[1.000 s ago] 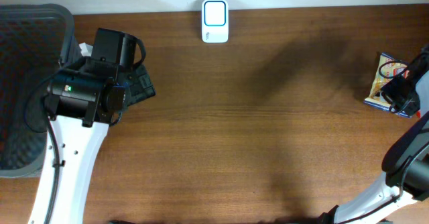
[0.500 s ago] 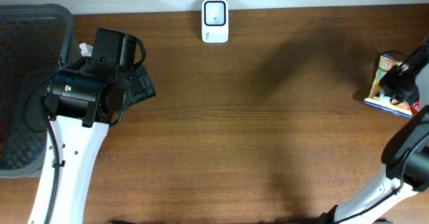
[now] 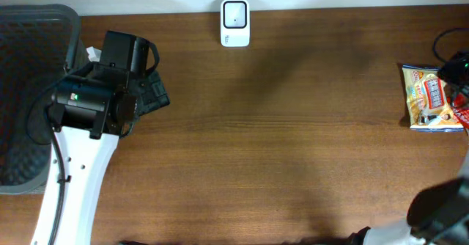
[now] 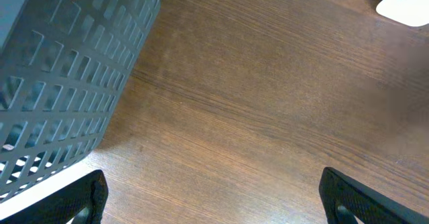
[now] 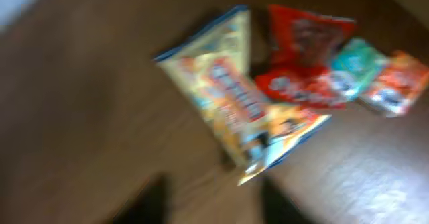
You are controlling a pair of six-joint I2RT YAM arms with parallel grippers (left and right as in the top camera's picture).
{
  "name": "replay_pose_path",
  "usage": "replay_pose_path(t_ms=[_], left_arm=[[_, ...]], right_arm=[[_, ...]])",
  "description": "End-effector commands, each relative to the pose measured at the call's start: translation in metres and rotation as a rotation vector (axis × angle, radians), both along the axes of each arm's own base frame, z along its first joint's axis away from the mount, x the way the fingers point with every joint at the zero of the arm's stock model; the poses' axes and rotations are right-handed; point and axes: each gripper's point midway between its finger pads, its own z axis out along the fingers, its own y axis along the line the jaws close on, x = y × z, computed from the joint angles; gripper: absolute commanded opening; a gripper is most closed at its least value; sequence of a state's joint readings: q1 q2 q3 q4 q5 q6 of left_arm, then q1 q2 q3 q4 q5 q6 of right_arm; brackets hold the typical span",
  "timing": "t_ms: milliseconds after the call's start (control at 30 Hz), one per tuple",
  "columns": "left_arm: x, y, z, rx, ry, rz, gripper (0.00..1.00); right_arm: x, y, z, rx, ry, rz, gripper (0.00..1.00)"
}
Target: Scan the item barcode
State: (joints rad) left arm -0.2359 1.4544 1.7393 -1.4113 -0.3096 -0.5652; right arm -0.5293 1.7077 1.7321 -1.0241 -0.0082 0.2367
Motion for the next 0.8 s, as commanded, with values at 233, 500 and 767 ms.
replay_pose_path(t_ms=[233, 500, 767], left_arm=[[-0.002, 0.002, 0.007, -0.004, -0.021, 0.002, 0.99], [-0.002, 0.002, 0.007, -0.004, -0.021, 0.002, 0.99], [-0.002, 0.002, 0.007, -0.004, -0.021, 0.002, 0.99]], right_arm=[[-0.088, 0.162, 0.053, 0.205, -0.082, 0.421, 0.99], [-0.100, 0.194, 0.028, 0.140, -0.361, 0.456, 0.99], [-0.080, 0.183, 0.071, -0.016, -0.566, 0.479, 0.99]])
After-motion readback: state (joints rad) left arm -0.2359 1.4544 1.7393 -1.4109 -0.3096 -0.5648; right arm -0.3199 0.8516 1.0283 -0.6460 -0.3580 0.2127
